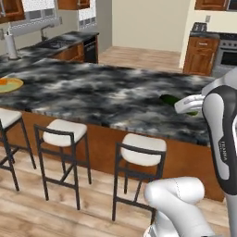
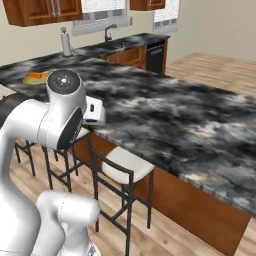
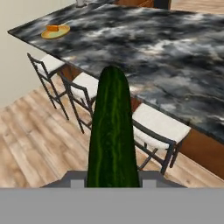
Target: Take the cheese, steak, and cucumber from the fridge and place them on the plate on the dining counter to create an appetizer plate.
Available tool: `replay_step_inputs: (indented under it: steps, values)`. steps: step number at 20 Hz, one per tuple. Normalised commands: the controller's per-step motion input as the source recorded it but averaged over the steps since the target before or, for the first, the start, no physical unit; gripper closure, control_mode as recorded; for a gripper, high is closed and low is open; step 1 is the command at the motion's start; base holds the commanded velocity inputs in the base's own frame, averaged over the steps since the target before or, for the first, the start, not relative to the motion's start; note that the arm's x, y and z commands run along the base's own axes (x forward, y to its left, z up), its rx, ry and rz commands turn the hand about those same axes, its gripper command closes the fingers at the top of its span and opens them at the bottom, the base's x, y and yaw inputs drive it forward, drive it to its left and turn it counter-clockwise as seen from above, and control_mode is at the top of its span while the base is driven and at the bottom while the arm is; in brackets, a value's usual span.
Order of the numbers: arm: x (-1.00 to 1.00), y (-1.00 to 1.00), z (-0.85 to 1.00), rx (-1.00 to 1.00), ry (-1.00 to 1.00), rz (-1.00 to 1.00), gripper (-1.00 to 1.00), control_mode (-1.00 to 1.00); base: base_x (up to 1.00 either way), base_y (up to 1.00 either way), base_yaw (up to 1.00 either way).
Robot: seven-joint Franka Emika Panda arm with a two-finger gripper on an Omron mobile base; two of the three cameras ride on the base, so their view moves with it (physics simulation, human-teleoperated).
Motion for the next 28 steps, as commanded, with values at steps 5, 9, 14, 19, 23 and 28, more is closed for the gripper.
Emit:
replay_step_inputs:
  steps: [5,9,14,19,23,28]
  values:
    - [0.0,0.0,0.0,0.0,0.0,0.0,1.0,1.0,-0.31,1.0,-0.17]
    - [0.0,0.0,0.0,0.0,0.0,0.0,1.0,1.0,0.06,1.0,-0.19]
    - [0.0,0.0,0.0,0.0,0.0,0.0,1.0,1.0,0.59,1.0,-0.26]
    - [0.0,0.0,0.0,0.0,0.0,0.0,1.0,1.0,0.79,1.0,-0.28]
    - [0.0,0.0,0.0,0.0,0.0,0.0,1.0,1.0,0.74,1.0,-0.25]
    - [0.0,0.0,0.0,0.0,0.0,0.0,1.0,1.0,0.73,1.0,-0.23]
